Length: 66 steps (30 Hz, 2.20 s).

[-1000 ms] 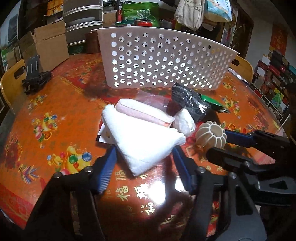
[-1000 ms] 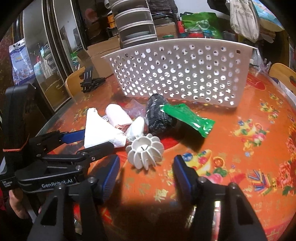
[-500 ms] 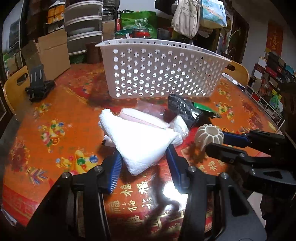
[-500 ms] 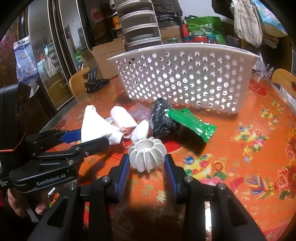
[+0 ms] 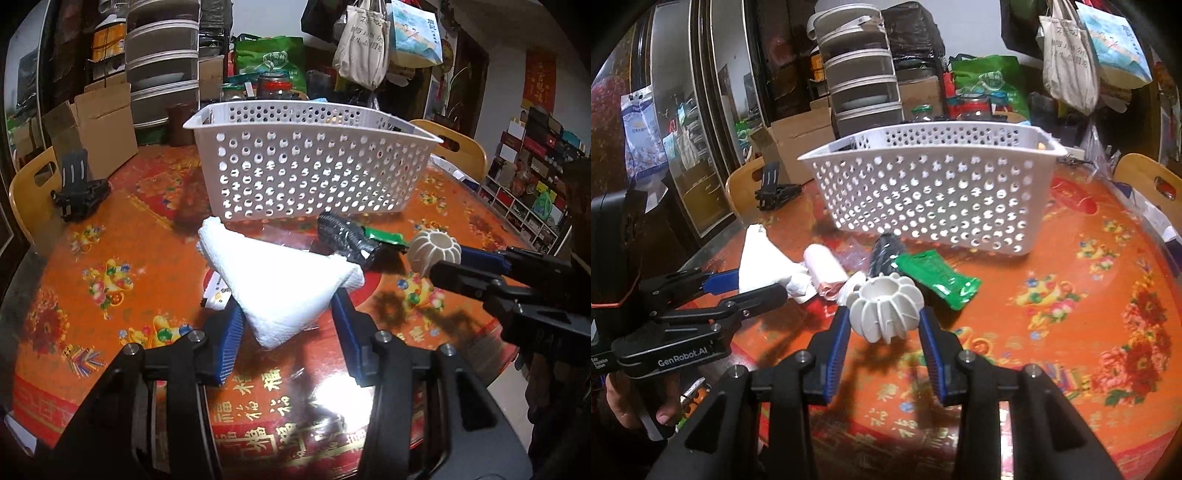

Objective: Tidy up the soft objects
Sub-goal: 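Carry the towel and ball into the white basket and open both tools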

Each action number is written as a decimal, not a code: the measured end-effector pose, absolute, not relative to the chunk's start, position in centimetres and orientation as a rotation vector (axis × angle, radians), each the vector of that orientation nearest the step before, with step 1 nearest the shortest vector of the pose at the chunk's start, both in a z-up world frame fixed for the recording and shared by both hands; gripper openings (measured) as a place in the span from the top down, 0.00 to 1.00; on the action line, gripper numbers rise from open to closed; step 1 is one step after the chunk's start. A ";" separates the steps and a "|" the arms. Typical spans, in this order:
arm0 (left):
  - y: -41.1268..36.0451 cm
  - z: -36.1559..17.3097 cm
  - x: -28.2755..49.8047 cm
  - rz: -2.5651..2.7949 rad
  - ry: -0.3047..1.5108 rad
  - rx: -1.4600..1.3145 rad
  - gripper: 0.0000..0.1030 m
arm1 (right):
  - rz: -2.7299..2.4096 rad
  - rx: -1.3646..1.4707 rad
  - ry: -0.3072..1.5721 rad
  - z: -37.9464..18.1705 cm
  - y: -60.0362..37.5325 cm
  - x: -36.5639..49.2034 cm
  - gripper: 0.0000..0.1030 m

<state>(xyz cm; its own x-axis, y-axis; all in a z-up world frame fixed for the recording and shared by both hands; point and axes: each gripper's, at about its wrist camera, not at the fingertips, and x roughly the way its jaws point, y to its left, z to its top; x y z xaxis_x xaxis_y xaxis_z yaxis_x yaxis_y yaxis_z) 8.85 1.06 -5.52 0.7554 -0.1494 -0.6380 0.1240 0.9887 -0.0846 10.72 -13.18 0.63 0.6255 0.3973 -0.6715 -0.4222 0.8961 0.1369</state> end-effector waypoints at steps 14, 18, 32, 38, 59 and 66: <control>1.3 -0.8 10.5 -0.147 0.626 -0.026 0.57 | 0.372 -0.068 0.665 4.5 -15.2 12.9 0.64; 1.8 0.7 11.5 -0.137 0.611 -0.041 0.57 | 0.347 -0.084 0.633 5.7 -15.2 13.5 0.64; 2.9 7.4 17.3 -0.106 0.548 -0.050 0.57 | 0.286 -0.122 0.542 10.7 -14.3 18.7 0.64; 3.3 8.7 23.5 -0.088 0.612 -0.084 0.57 | 0.247 -0.143 0.573 11.3 -13.4 23.2 0.64; 2.0 0.6 38.4 -0.028 0.960 -0.112 0.57 | 0.086 -0.138 0.898 4.1 -12.9 35.5 0.64; 1.7 -0.3 38.8 -0.034 0.975 -0.095 0.56 | 0.068 -0.146 0.896 3.9 -13.0 35.8 0.64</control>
